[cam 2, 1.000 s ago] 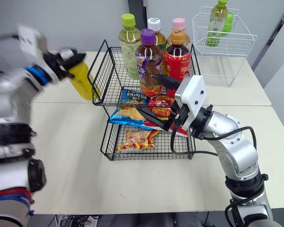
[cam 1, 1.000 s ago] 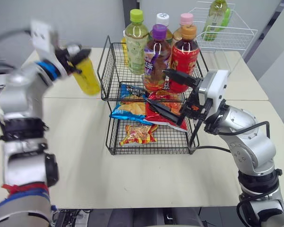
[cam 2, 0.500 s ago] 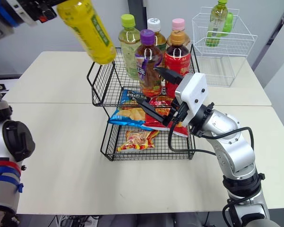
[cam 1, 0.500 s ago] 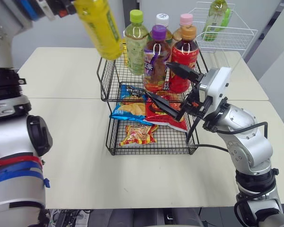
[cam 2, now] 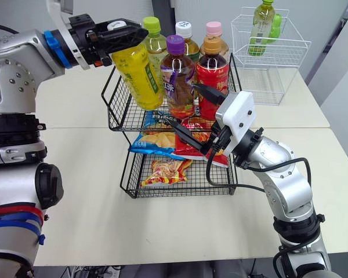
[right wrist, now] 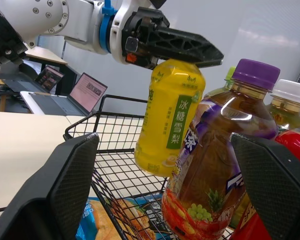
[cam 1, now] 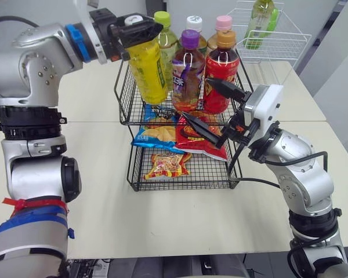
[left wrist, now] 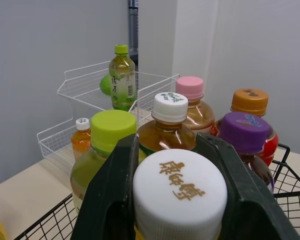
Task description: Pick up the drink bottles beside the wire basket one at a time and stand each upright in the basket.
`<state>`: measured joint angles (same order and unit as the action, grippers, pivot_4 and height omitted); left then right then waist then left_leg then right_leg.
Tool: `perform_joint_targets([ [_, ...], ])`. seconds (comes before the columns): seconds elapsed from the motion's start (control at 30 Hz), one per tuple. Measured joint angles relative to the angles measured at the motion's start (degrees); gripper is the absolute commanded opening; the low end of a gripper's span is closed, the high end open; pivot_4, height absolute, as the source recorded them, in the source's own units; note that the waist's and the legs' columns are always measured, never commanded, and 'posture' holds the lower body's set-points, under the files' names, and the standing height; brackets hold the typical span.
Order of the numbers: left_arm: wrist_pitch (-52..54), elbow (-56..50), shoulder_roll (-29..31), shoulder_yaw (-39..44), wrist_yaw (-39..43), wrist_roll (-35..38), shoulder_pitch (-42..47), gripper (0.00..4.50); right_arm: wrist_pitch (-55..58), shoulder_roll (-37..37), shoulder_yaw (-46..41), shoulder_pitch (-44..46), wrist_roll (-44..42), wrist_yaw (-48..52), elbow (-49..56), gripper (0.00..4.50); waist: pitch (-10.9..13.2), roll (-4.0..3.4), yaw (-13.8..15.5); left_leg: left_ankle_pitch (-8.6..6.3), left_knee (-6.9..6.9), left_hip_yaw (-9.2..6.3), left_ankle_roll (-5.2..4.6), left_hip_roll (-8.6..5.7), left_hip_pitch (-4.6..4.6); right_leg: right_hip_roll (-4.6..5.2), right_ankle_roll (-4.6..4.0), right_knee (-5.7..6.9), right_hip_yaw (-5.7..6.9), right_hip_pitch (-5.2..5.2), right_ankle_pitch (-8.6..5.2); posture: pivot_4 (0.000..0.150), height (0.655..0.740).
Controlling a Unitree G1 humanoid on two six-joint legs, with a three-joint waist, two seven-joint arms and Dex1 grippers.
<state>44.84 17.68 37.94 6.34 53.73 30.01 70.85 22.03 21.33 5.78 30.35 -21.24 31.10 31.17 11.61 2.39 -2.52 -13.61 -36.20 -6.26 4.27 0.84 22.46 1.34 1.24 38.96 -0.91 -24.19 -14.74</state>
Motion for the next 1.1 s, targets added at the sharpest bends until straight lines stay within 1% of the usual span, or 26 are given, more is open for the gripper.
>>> perform_joint_targets([
  [0.43,-2.0,0.0,-3.5,-0.4,-0.7,-1.1,-0.2,1.39,0.0,0.0,0.0,0.0,0.0,-0.2,0.1,4.50,0.0,0.00,0.0,0.00,-0.05,0.00,0.00,-0.01,0.00,0.01,0.00,0.01,-0.01,0.02,0.00,0.150,0.7400],
  [0.5,-2.7,0.1,-3.7,-0.5,-0.5,-1.3,-0.2,2.09,0.0,0.0,0.0,0.0,0.0,-0.3,0.1,4.50,0.0,0.00,0.1,0.00,-0.05,0.00,0.00,-0.01,0.00,0.01,-0.01,0.02,0.00,0.02,0.01,0.150,0.7400],
  [0.57,-3.3,0.6,-3.9,-0.5,-0.4,-1.3,-0.2,2.53,0.0,0.0,0.0,0.0,0.0,-0.3,0.1,4.50,0.0,0.00,0.1,0.00,-0.06,0.01,0.00,-0.01,0.00,0.01,-0.01,0.02,-0.01,0.02,0.01,0.150,0.7400],
  [0.6,-3.6,0.8,-3.9,-0.5,-0.3,-1.3,-0.2,2.89,0.0,0.0,0.0,0.0,0.0,-0.3,0.1,4.50,0.0,0.00,0.1,0.00,-0.07,0.01,0.00,-0.01,0.00,0.01,0.00,0.02,-0.01,0.02,0.01,0.150,0.7400],
  [0.77,-3.7,0.8,-3.5,-0.4,0.8,-0.9,-0.2,4.38,0.0,0.0,0.0,0.0,0.4,-0.4,0.1,4.50,0.0,0.00,0.1,0.00,-0.07,0.01,0.00,-0.01,0.00,0.01,-0.01,0.02,-0.01,0.02,0.01,0.150,0.7400],
  [0.8,-3.6,0.7,-3.1,-0.1,0.9,-0.8,-0.2,4.44,0.0,0.0,0.0,0.0,0.4,-0.4,0.1,4.50,0.0,0.00,0.1,0.00,-0.07,0.01,0.00,-0.01,0.00,0.01,-0.01,0.02,-0.01,0.02,0.01,0.150,0.7400],
  [0.93,-2.4,-1.7,0.2,2.7,2.2,1.7,-0.8,4.44,0.0,0.3,-0.1,0.0,0.3,-0.2,0.1,4.50,0.0,0.00,-0.3,0.00,-0.06,0.00,0.00,0.00,-0.01,0.00,0.00,0.02,-0.01,0.02,0.00,0.150,0.7400],
  [1.07,-2.7,-3.6,5.3,7.8,3.9,4.0,-4.1,4.44,1.2,1.1,-3.0,-0.4,-2.3,-0.1,0.1,4.50,0.0,-0.02,-0.6,0.00,-0.05,0.01,0.00,0.02,-0.04,0.00,-0.01,0.04,-0.01,0.02,0.01,0.150,0.7400],
  [1.1,-2.8,-3.6,7.4,8.9,4.0,4.1,-4.9,4.44,1.9,1.7,-4.2,-0.4,-3.9,0.2,0.4,4.50,0.0,-0.02,-0.6,0.00,-0.05,0.01,0.00,0.01,-0.05,0.00,-0.01,0.04,-0.02,0.03,0.01,0.150,0.7400],
])
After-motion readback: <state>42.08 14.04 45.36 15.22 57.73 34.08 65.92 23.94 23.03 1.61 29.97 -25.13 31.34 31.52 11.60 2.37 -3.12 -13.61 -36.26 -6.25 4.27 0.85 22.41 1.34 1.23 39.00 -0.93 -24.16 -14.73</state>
